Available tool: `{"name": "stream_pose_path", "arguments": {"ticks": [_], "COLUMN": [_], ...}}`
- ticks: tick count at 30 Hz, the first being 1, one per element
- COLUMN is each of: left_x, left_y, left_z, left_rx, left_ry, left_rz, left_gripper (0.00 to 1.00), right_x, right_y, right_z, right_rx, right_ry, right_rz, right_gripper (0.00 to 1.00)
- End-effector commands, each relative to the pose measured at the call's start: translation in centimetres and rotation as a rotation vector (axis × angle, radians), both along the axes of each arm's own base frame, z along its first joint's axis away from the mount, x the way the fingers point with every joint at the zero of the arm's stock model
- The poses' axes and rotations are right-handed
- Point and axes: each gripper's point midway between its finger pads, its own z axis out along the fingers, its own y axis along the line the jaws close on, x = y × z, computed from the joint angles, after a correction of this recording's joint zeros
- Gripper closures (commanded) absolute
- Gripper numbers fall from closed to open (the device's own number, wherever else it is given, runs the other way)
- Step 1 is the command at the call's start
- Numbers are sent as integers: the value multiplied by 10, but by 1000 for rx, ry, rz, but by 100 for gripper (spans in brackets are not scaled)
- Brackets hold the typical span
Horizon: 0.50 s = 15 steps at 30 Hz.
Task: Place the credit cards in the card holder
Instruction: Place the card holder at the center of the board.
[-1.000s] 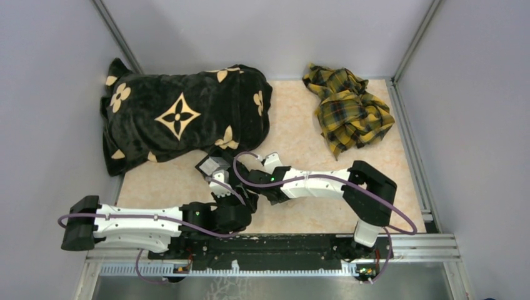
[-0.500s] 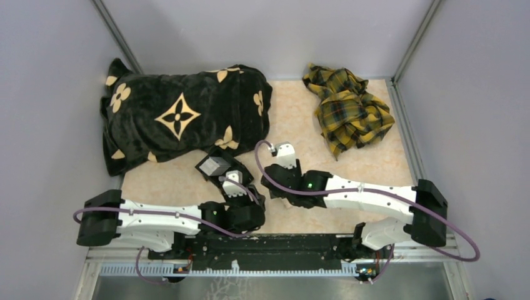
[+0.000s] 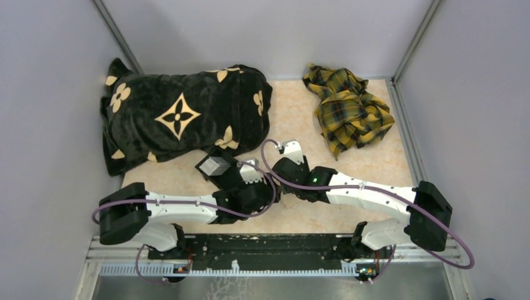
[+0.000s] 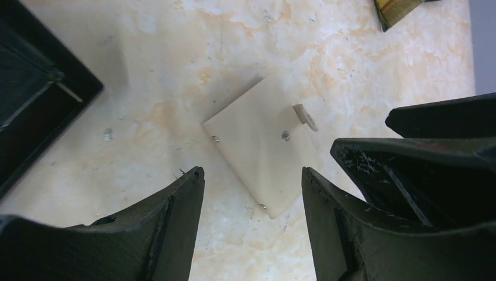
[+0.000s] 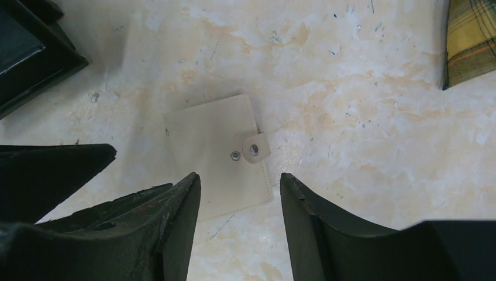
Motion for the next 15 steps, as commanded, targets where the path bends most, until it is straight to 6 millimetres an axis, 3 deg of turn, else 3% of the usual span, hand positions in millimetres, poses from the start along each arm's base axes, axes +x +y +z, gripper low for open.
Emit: {"name": "stream_pose_path", "arguments": {"ticks": [1, 6, 15], "left_x": [-1, -3, -6], "left_y": [-24, -19, -19], "left_z": [-4, -24, -43], "left_rx": [-127, -190, -243], "left_ry": [78, 171, 254], "left_rz": [-88, -61, -43], "left_gripper": [32, 39, 43], "right_x": [6, 6, 9], "right_y": [4, 4, 3], "right_z": [4, -9, -31], "right_rx": [17, -17, -56], "right_ry": [-19, 7, 47], "right_rz": [41, 58, 70], "right_gripper": [48, 50, 53]}}
